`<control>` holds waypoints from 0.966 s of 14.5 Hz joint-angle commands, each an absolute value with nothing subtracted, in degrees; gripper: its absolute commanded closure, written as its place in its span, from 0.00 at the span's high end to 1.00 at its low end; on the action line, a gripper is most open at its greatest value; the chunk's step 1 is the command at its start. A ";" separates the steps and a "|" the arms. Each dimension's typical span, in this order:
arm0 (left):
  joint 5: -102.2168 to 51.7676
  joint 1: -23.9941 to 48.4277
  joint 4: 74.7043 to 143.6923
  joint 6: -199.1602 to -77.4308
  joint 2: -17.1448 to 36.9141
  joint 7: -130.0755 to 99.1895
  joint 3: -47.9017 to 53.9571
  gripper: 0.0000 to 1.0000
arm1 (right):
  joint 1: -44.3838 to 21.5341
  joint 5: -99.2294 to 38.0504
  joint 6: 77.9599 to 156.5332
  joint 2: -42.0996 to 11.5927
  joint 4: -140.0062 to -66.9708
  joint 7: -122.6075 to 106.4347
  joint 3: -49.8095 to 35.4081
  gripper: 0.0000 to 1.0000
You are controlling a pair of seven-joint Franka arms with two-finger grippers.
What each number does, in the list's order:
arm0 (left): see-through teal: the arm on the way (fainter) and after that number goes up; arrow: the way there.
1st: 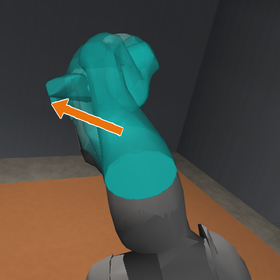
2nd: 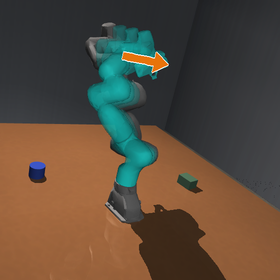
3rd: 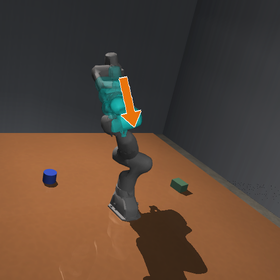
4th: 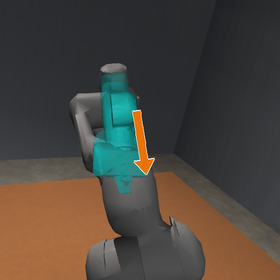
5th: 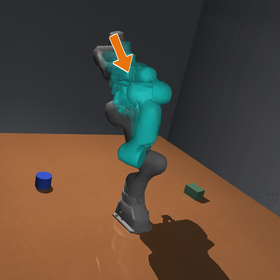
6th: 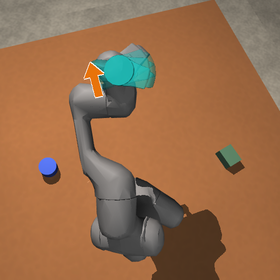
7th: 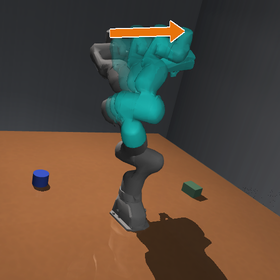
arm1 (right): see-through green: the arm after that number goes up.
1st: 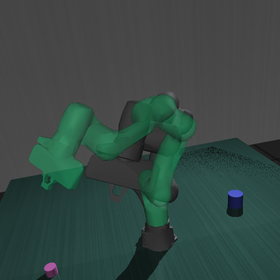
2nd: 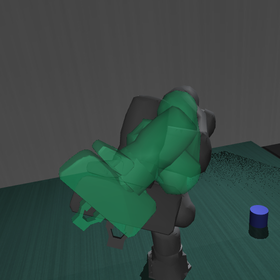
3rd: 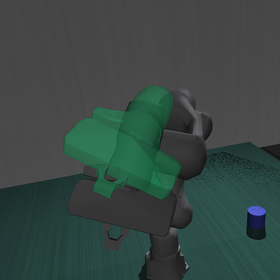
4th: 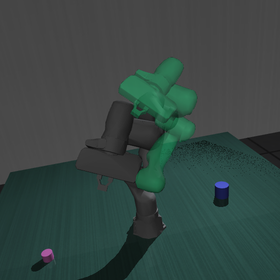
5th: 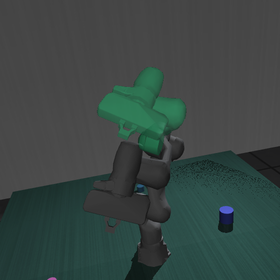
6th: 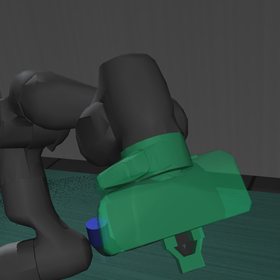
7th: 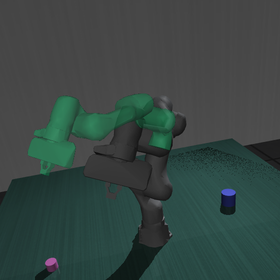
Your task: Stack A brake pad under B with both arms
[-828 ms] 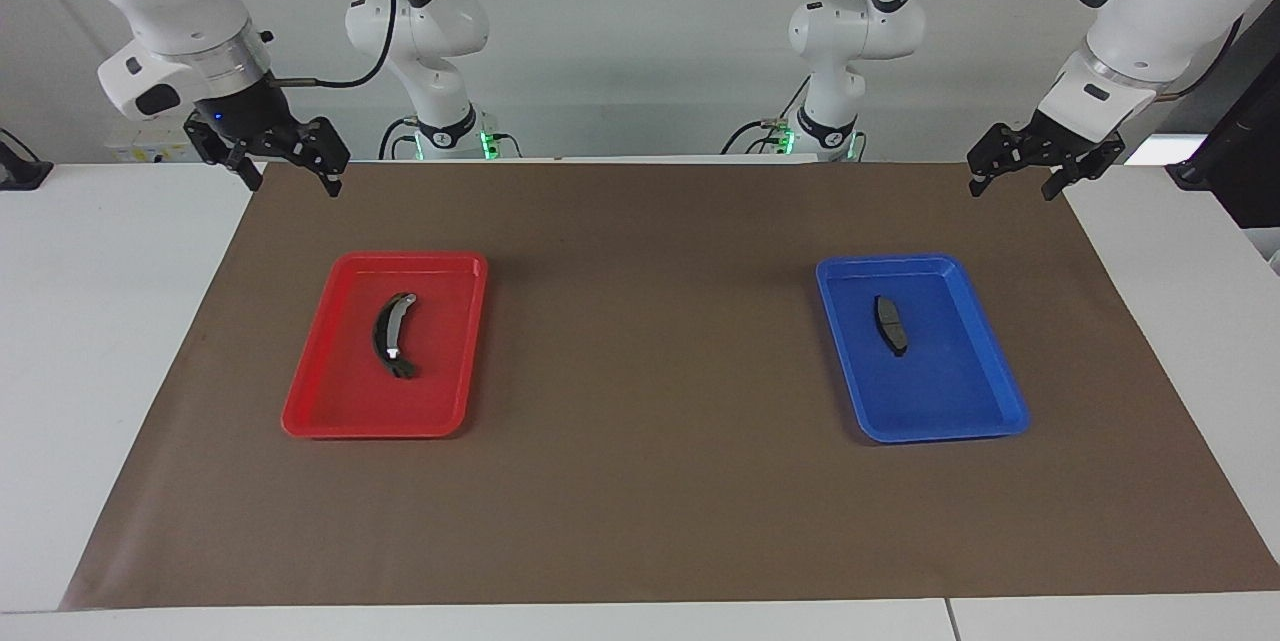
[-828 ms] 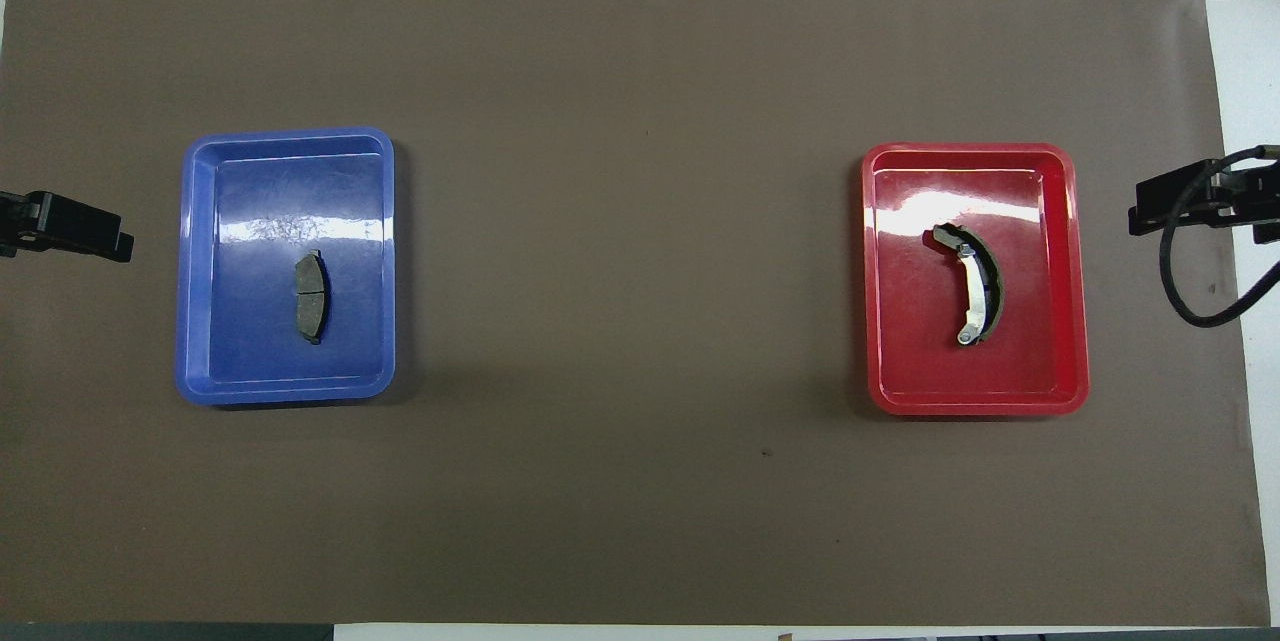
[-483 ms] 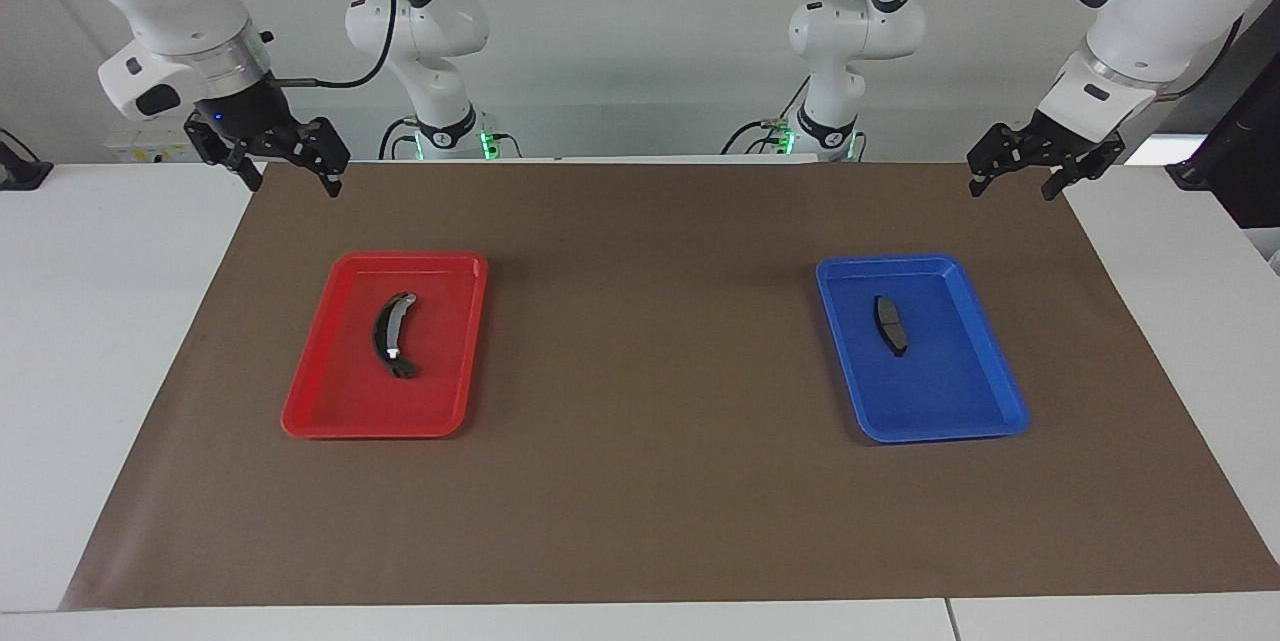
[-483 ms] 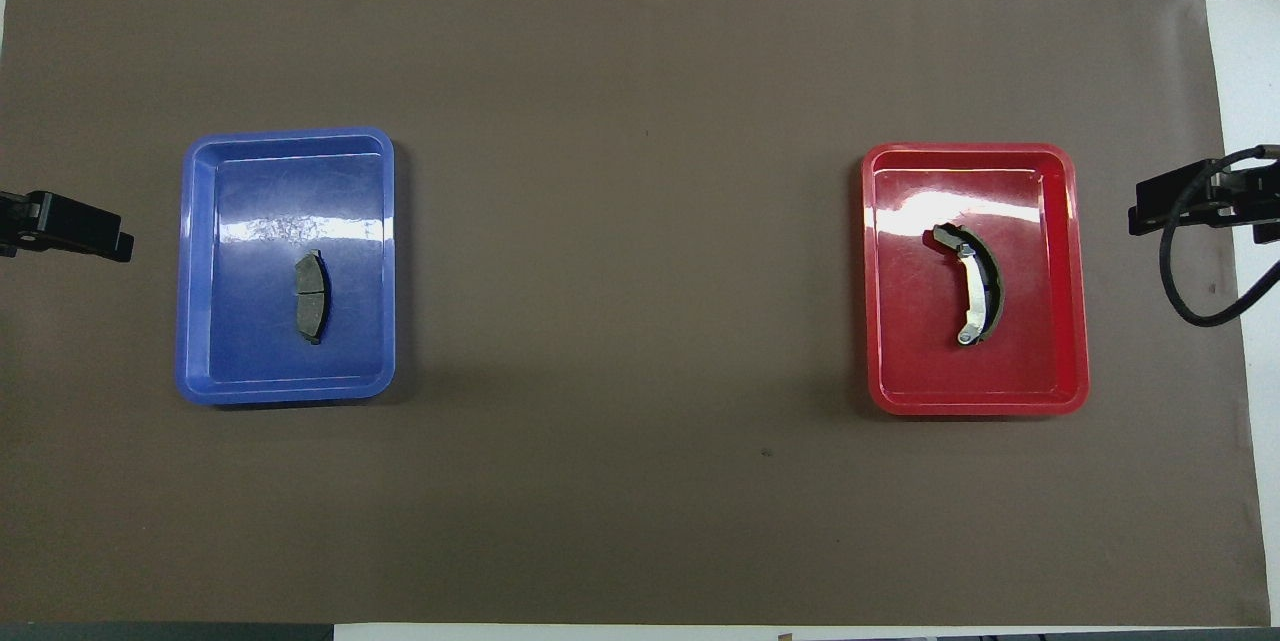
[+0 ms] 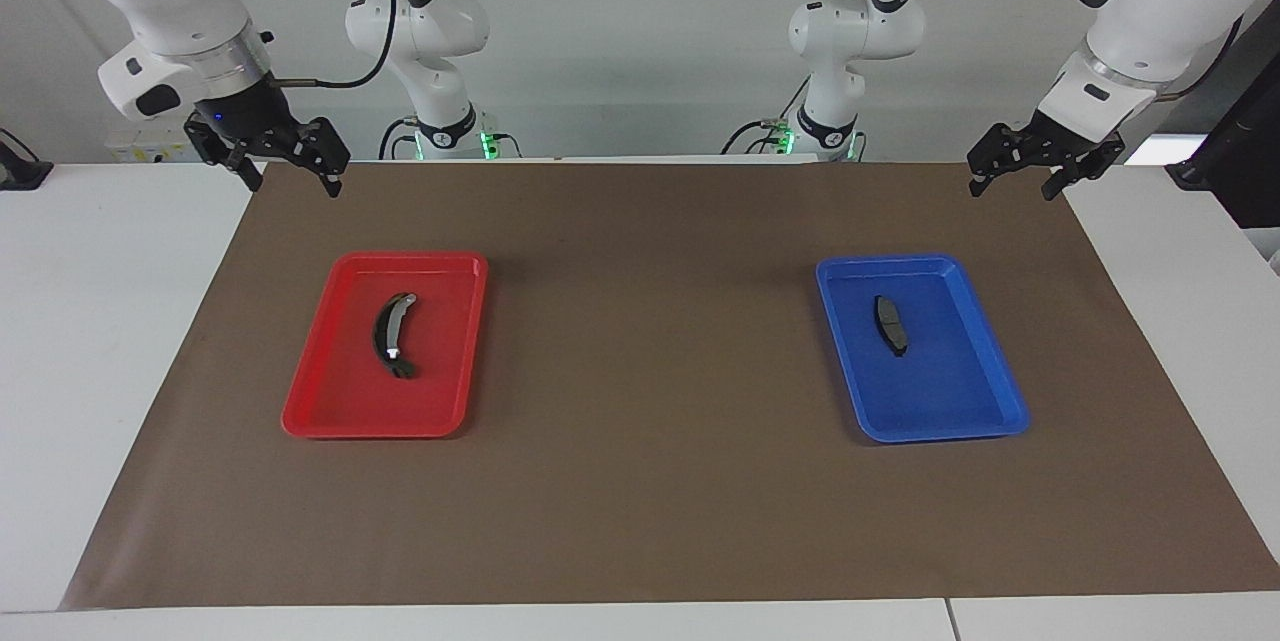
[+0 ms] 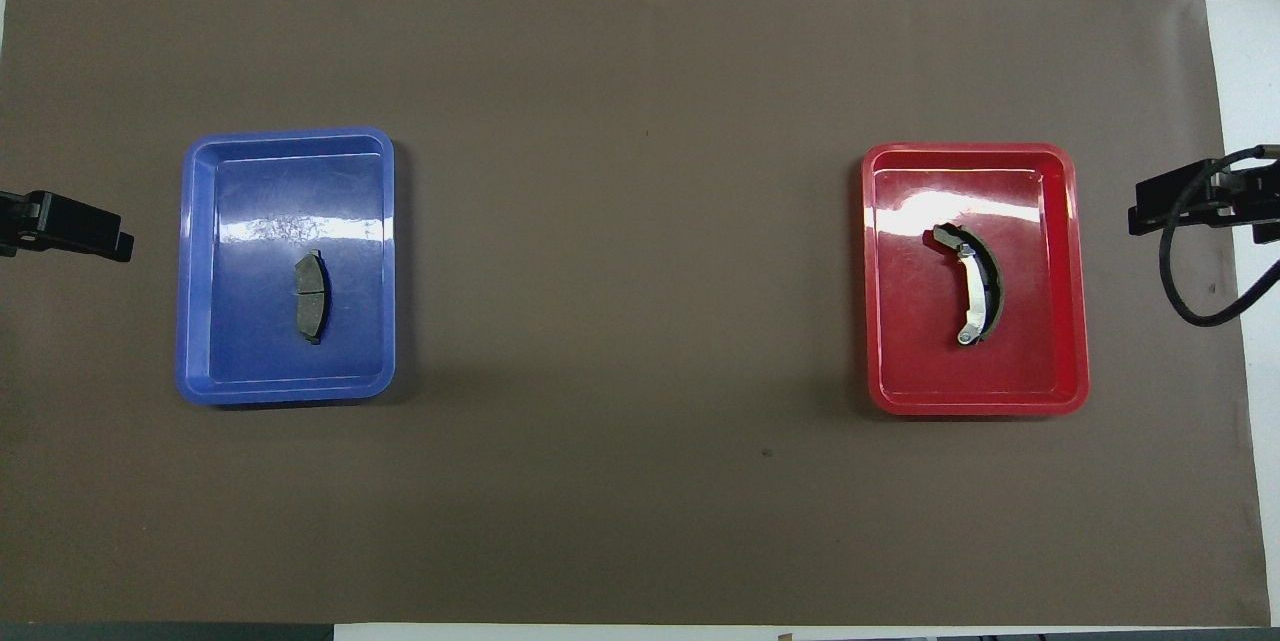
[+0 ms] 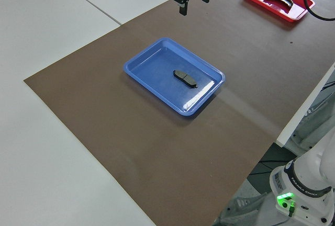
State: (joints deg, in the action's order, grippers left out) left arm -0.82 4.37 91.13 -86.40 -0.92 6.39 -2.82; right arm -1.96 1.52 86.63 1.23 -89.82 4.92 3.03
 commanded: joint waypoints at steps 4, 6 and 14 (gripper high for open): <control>-1.58 3.96 93.25 -87.45 -2.64 6.68 -2.72 1.00 | -1.93 1.05 87.19 1.05 -89.74 5.54 2.99 1.00; -1.58 3.96 93.25 -87.36 -2.64 6.68 -2.72 1.00 | -1.85 1.05 87.19 1.05 -89.74 5.54 2.99 1.00; -1.58 6.85 116.96 -112.73 -8.27 7.29 -2.20 0.99 | -1.85 1.05 87.10 1.14 -89.74 5.45 2.99 1.00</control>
State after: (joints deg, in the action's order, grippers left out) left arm -0.92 5.75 108.77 -105.91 -5.61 6.57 -1.96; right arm -1.96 1.52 86.63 1.16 -89.82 4.92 3.03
